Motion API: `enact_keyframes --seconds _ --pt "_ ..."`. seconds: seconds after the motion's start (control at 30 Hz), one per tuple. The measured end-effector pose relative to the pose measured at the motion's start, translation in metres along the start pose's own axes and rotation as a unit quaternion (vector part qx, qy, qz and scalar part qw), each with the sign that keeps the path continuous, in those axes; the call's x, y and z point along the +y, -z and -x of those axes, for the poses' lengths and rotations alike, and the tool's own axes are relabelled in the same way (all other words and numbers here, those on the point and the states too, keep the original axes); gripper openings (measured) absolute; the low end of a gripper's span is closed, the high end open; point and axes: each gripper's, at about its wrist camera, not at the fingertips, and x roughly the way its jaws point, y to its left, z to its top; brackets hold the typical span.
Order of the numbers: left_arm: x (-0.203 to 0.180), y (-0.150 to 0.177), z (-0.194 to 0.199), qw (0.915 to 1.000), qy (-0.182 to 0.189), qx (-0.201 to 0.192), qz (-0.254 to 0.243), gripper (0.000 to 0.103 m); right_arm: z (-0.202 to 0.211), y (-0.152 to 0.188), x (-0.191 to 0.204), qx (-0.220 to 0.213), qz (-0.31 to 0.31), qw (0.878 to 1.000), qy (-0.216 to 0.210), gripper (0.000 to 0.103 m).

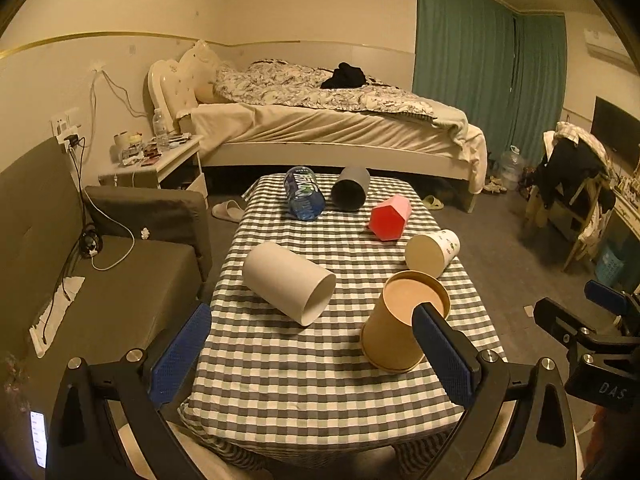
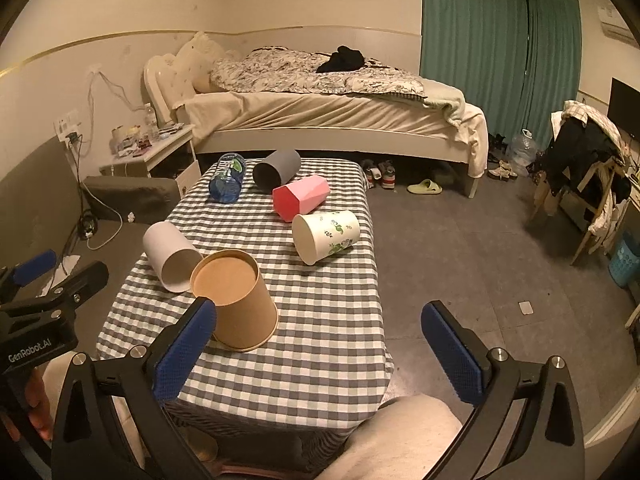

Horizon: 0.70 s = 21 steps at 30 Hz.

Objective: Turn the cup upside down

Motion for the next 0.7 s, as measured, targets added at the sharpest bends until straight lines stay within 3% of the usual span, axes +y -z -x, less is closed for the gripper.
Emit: enact_keyframes --seconds 0.7 --pt "0.001 0.004 -0.006 1.0 0.002 0.009 -0.002 0.103 -0.013 0.0 0.006 0.012 0.003 1.0 -0.001 0.103"
